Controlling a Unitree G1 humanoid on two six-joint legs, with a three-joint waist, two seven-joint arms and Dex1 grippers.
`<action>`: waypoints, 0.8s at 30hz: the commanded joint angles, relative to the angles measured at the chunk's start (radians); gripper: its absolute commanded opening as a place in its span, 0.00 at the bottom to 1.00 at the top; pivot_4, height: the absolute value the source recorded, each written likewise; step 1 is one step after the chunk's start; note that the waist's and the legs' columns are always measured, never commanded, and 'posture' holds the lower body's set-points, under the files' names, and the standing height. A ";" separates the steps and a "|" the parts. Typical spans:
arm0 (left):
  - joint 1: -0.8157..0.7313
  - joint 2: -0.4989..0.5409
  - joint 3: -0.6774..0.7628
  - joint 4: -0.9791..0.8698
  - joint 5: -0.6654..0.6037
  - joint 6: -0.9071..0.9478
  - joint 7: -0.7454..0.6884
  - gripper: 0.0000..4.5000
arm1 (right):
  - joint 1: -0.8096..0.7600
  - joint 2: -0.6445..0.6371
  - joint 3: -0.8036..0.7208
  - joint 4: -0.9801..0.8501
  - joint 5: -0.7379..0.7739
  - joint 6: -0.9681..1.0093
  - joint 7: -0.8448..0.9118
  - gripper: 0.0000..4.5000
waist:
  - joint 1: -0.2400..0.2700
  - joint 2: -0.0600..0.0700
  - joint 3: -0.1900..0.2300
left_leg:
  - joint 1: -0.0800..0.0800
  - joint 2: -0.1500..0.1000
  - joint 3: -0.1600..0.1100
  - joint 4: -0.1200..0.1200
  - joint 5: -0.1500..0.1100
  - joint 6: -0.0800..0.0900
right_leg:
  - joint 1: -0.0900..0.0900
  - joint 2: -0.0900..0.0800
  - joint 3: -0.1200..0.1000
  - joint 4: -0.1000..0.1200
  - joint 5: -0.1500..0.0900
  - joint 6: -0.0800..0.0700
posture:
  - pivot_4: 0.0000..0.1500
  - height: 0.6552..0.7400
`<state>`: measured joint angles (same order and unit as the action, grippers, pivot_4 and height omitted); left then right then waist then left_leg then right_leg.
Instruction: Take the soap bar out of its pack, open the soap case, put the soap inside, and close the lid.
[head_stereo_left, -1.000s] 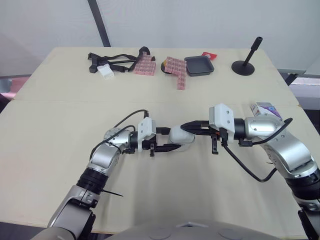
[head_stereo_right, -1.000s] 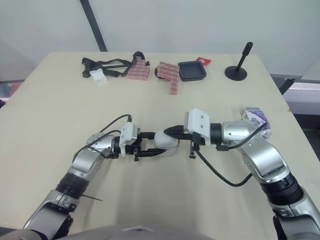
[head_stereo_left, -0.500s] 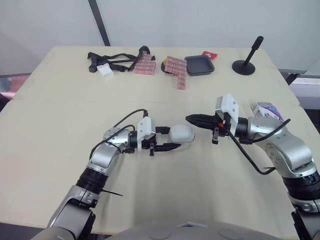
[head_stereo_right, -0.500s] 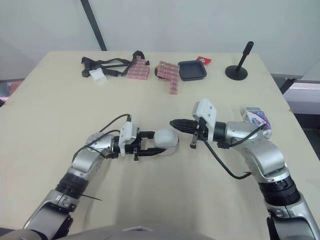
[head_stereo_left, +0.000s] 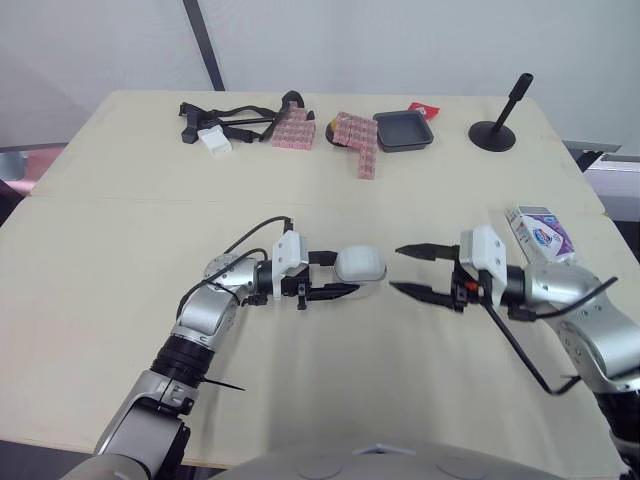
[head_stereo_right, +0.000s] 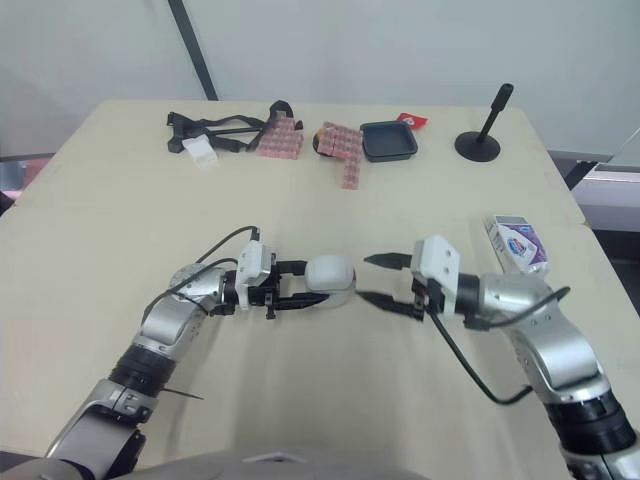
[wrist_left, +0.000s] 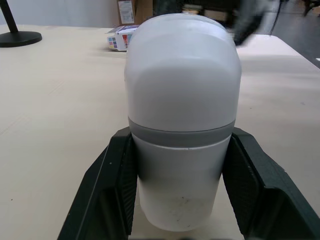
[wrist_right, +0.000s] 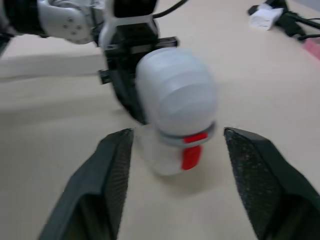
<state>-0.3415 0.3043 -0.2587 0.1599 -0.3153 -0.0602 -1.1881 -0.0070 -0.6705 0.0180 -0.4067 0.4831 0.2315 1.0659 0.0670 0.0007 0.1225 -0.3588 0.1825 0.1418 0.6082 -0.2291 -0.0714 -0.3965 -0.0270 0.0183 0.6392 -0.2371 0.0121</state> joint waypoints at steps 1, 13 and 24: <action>-0.004 0.008 0.018 -0.034 -0.021 0.005 -0.007 0.42 | 0.027 -0.015 -0.018 -0.011 -0.010 -0.108 0.061 0.99 | -0.003 0.000 0.000 | 0.000 0.000 0.000 0.000 0.000 0.000 | 0.000 0.000 0.000 0.000 0.000 0.000 | 1.00 1.00; -0.005 0.077 0.044 -0.175 -0.142 0.354 0.013 0.42 | 0.026 -0.024 -0.023 0.030 -0.011 -0.178 0.109 0.99 | -0.004 0.000 0.000 | 0.000 0.000 0.000 0.000 0.000 0.002 | 0.000 0.000 0.000 0.001 0.000 0.000 | 1.00 1.00; -0.099 0.130 0.159 -0.295 -0.559 1.279 0.236 0.42 | -0.014 -0.031 -0.033 0.016 0.039 -0.069 0.084 0.99 | 0.001 0.001 0.001 | -0.001 -0.001 0.000 0.000 0.001 -0.001 | -0.001 0.000 0.000 0.001 0.000 -0.001 | 1.00 1.00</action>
<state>-0.4050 0.4452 -0.1675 -0.1218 -0.7872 1.0972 -1.0013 -0.0080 -0.6943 0.0015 -0.3636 0.4975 0.1579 1.1517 0.0680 0.0012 0.1231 -0.3601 0.1819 0.1420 0.6085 -0.2276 -0.0731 -0.3979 -0.0270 0.0185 0.6398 -0.2374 0.0116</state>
